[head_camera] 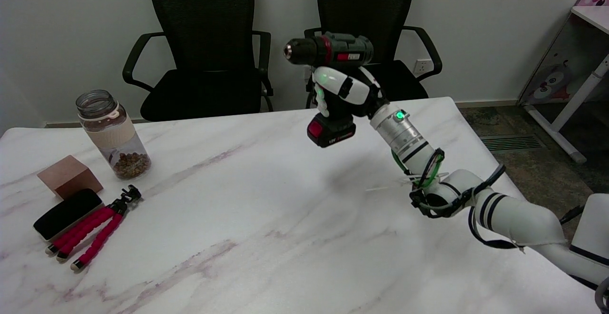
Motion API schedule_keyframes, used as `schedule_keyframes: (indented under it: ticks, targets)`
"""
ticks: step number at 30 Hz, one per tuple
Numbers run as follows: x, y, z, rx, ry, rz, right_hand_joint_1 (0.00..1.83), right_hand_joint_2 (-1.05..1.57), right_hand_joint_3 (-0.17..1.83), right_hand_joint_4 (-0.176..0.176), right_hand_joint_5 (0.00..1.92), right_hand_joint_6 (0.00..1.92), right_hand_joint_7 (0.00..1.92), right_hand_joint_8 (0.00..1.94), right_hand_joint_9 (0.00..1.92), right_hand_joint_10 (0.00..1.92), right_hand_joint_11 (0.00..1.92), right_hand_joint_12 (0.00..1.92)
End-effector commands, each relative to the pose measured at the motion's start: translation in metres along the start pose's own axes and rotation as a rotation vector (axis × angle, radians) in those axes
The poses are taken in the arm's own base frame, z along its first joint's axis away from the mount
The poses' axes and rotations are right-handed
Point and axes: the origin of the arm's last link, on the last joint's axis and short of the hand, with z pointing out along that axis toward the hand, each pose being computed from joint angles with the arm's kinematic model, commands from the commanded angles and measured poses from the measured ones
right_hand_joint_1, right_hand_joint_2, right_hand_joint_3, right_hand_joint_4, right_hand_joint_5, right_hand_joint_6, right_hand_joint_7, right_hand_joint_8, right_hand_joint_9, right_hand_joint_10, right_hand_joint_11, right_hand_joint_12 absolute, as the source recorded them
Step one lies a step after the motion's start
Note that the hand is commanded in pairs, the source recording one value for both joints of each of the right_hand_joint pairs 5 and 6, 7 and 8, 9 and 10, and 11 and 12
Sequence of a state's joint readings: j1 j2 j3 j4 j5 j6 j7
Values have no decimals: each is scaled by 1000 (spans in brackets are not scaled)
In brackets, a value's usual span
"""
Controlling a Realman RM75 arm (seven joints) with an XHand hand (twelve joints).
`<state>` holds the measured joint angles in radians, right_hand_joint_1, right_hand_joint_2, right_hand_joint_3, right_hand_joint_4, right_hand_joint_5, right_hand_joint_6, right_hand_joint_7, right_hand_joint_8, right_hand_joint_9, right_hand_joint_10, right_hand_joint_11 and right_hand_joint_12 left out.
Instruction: Pick up the power screwdriver.
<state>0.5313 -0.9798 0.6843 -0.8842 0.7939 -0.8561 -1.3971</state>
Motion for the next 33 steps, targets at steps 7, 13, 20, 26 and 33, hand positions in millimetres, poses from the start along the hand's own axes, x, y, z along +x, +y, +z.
schedule_keyframes:
  ticks: [7, 13, 20, 26, 33]
  targets:
    - [18, -79, 65, 171, -7, -67, 882, 1265, 1041, 176, 1920, 1920, 1920, 1920, 1920, 1920, 1920, 1920]
    - [19, -87, 67, 190, -12, -71, 882, 1245, 1088, 176, 1920, 1920, 1920, 1920, 1920, 1920, 1920, 1920]
    - [17, -86, 66, 189, -17, -64, 883, 1242, 1115, 176, 1920, 1920, 1920, 1920, 1920, 1920, 1920, 1920]
    - [13, -85, 65, 187, -29, -58, 882, 1241, 1125, 176, 1920, 1920, 1920, 1920, 1920, 1920, 1920, 1920]
    - [5, -81, 57, 180, -44, -60, 883, 1238, 1129, 176, 1920, 1920, 1920, 1920, 1920, 1920, 1920, 1920]
